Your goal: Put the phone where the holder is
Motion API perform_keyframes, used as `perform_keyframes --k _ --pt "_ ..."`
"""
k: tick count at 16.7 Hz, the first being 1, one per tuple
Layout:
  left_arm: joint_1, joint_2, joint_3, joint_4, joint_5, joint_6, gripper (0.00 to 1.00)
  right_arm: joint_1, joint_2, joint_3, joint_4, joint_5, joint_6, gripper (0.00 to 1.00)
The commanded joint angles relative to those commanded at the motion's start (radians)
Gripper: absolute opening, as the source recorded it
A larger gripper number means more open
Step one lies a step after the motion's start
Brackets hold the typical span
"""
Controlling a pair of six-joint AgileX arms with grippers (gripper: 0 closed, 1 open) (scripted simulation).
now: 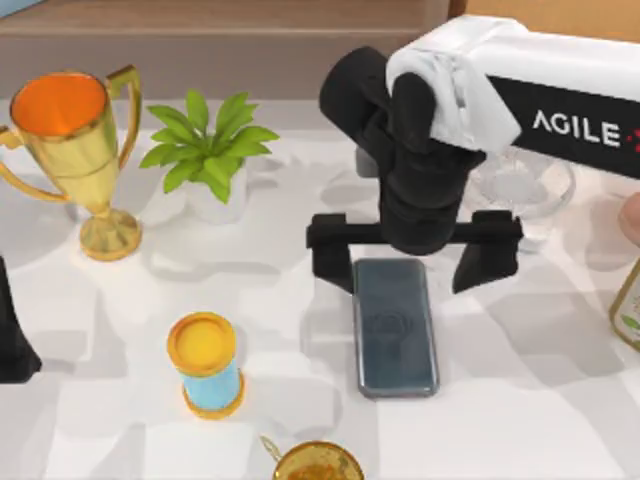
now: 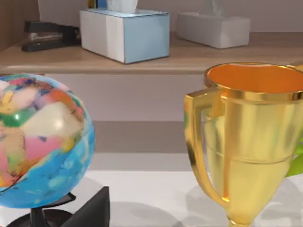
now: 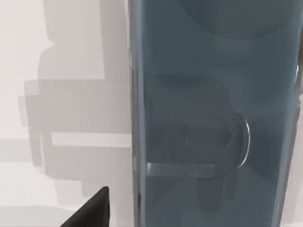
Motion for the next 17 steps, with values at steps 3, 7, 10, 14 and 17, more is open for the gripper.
perform_keyframes --k 3,7,10,14,17 --pt "0.000 0.000 0.000 0.000 0.000 0.000 1.00 0.007 0.014 0.006 -0.004 0.000 0.008 1.00" --pt "0.000 0.000 0.000 0.000 0.000 0.000 1.00 0.003 0.014 0.000 0.001 0.000 0.006 1.00" --pt "0.000 0.000 0.000 0.000 0.000 0.000 1.00 0.005 0.044 -0.042 0.071 0.000 0.005 1.00" --pt "0.000 0.000 0.000 0.000 0.000 0.000 1.00 0.005 0.106 -0.127 0.228 0.001 0.007 1.00" --pt "0.000 0.000 0.000 0.000 0.000 0.000 1.00 0.006 0.125 -0.151 0.263 0.001 0.008 1.00"
